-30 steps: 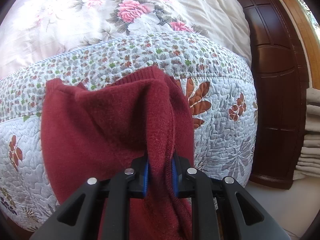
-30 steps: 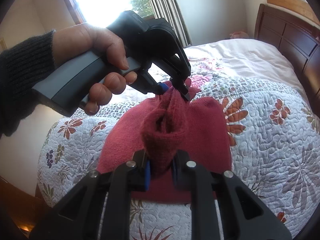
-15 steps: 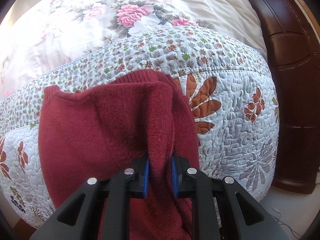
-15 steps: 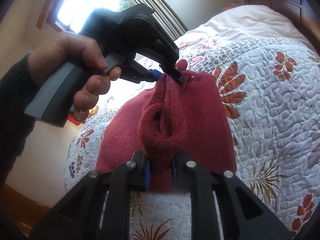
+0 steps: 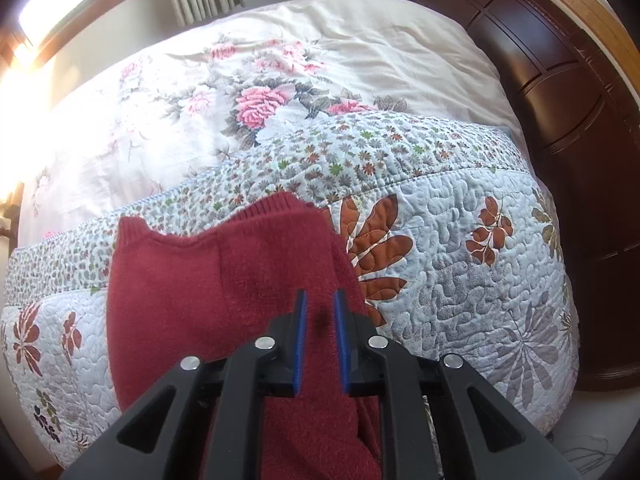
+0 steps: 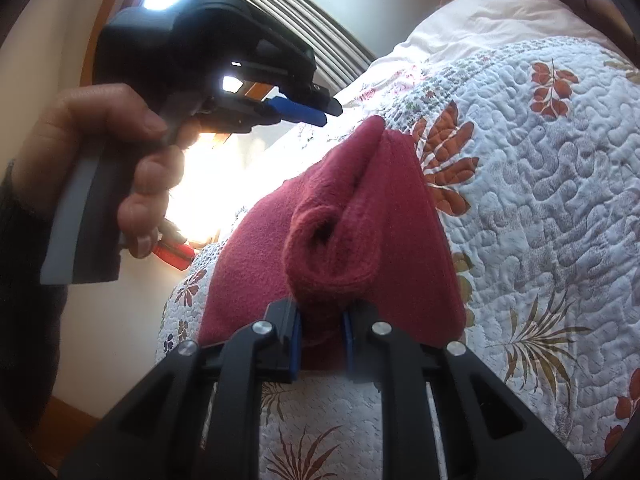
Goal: Fold small clothes
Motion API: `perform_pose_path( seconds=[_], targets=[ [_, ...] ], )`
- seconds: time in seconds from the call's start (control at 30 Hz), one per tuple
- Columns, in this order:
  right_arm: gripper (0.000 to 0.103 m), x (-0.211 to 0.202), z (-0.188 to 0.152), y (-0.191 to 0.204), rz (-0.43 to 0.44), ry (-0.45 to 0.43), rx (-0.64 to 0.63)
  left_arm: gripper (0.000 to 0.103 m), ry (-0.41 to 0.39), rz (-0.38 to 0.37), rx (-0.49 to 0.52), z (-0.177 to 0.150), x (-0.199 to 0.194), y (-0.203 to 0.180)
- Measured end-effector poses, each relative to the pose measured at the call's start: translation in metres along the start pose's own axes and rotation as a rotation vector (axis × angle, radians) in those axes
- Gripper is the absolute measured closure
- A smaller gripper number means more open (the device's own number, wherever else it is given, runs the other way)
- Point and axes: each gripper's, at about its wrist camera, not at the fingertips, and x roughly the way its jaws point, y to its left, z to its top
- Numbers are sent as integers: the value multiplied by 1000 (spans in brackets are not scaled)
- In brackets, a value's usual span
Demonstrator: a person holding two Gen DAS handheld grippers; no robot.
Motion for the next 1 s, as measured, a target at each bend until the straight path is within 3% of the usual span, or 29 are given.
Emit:
perform_pose_path(
  seconds=[0.1, 0.2, 0.27, 0.33, 0.43, 0.5, 0.57, 0.63, 0.73, 0.87, 0.9, 0.97, 1.0],
  targets=[
    [88, 8, -3, -10, 2, 20, 36, 90, 9, 9, 16, 4, 10, -8],
    [84, 18, -6, -27, 7, 70, 85, 88, -12, -51, -3, 0, 7, -3],
    [75, 16, -9, -41, -2, 84, 129, 80, -27, -127, -28, -5, -5, 9],
    [69, 8, -11, -56, 0, 106, 174, 58, -75, -191, -45, -14, -26, 30],
    [69, -17, 1, -65, 29, 111, 172, 47, -158, -184, -10, -40, -63, 64],
    [69, -34, 23, -71, 87, 88, 202, 40, -193, -206, 0, -67, -80, 85],
    [69, -35, 57, -72, 143, 69, 221, 39, -205, -236, 7, -99, -83, 99],
    [69, -17, 93, -65, 185, 98, 189, 39, -200, -272, 16, -131, -78, 104],
    [60, 37, 135, -56, 192, 187, 160, 39, -152, -312, 3, -170, -59, 106],
    [60, 106, 153, -49, 136, 301, 129, 39, -143, -355, -49, -199, -51, 112],
    [60, 117, 153, -47, 135, 325, 120, 39, -146, -358, -59, -201, -51, 115],
    [96, 128, 152, -46, 105, 340, 104, 39, -153, -371, -82, -203, -53, 122],
    [95, 124, 154, -45, 100, 321, 102, 39, -157, -372, -88, -203, -55, 125]
  ],
)
